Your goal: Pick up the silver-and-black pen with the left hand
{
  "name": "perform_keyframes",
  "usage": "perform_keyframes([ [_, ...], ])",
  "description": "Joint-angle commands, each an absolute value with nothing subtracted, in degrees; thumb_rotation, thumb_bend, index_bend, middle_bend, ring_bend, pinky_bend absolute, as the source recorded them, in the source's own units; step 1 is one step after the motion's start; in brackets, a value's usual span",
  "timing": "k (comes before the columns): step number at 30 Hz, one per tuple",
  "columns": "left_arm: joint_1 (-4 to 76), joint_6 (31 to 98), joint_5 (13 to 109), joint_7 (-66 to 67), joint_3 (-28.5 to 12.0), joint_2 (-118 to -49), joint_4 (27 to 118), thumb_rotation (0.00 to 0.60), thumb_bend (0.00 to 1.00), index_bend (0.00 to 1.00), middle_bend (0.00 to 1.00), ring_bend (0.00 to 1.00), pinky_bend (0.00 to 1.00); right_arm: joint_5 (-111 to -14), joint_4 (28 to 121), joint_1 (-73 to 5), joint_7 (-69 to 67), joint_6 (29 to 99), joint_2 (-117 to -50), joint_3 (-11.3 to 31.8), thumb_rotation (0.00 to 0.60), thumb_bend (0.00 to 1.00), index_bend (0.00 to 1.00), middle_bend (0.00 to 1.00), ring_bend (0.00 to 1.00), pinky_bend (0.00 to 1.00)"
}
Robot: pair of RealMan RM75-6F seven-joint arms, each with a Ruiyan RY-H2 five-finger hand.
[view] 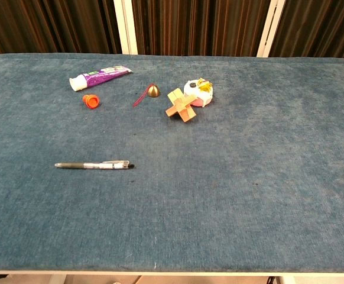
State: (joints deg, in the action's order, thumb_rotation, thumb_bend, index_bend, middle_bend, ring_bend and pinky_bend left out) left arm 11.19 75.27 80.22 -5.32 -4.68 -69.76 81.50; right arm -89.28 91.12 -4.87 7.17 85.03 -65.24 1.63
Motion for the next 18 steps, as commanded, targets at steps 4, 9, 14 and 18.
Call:
perform_keyframes([
  [4, 10.9, 76.6, 80.1, -6.7, -5.2, -69.7, 81.0, 0.600, 0.38, 0.21, 0.06, 0.00, 0.14, -89.3, 91.1, -4.9, 7.3, 84.8, -65.1, 1.6, 0.600, 0.36, 0.20, 0.12, 0.03, 0.05],
  [9, 10.6, 77.6, 80.8, -7.5, -5.1, -69.5, 81.3, 0.600, 0.38, 0.21, 0.06, 0.00, 0.14, -89.0, 91.2, -5.1, 7.6, 84.2, -65.0, 1.6, 0.600, 0.36, 0.20, 0.12, 0.03, 0.05],
  [14, 10.4, 77.8, 81.4, -6.0, -4.4, -69.3, 84.4, 0.600, 0.35, 0.21, 0.06, 0.00, 0.14, -89.0, 91.3, -5.0, 7.4, 84.2, -64.8, 1.5, 0.600, 0.36, 0.20, 0.12, 0.03, 0.05],
  [18, 11.0, 77.1, 82.9, -3.8, -3.4, -70.3, 89.9, 0.600, 0.31, 0.21, 0.06, 0.00, 0.14, -88.6, 91.5, -5.0, 7.1, 84.0, -64.9, 1.7, 0.600, 0.36, 0.20, 0.12, 0.03, 0.05],
])
